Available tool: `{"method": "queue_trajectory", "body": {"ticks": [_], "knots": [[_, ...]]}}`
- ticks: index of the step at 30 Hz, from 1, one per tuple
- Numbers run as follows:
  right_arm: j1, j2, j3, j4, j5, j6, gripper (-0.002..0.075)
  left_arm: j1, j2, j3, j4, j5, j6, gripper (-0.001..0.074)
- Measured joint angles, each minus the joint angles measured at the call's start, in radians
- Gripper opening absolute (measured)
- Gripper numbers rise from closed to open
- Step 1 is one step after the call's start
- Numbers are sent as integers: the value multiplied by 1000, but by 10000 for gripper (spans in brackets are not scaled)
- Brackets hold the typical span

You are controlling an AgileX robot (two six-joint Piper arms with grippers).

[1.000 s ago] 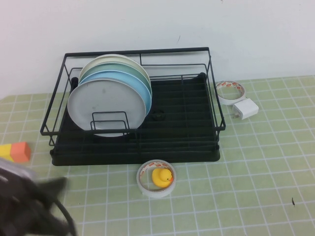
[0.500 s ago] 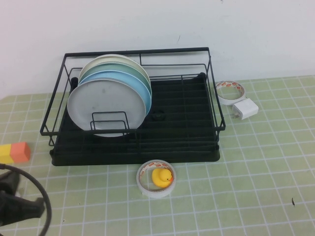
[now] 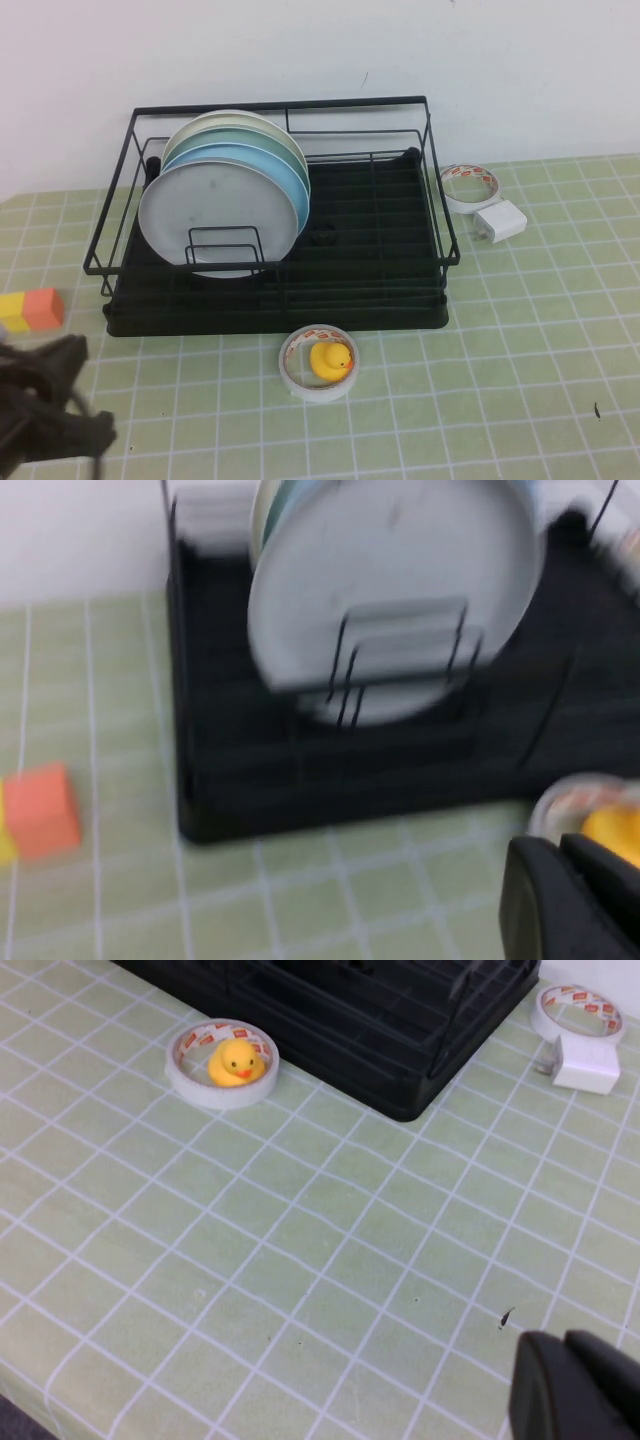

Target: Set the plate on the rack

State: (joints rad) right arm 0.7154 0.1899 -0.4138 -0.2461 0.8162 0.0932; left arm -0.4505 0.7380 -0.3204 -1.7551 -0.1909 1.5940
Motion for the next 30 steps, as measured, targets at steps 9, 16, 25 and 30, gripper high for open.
{"method": "queue_trajectory", "body": {"ticks": [9, 16, 25, 30], "knots": [[0, 0, 0, 0, 0, 0, -2, 77, -386, 7, 2, 2, 50, -1], [0, 0, 0, 0, 0, 1, -2, 262, -618, 97, 2, 24, -64, -1], [0, 0, 0, 0, 0, 1, -2, 406, -747, 209, 6, 100, -109, -1], [0, 0, 0, 0, 0, 1, -2, 421, -752, 210, 6, 100, -109, -2]]}}
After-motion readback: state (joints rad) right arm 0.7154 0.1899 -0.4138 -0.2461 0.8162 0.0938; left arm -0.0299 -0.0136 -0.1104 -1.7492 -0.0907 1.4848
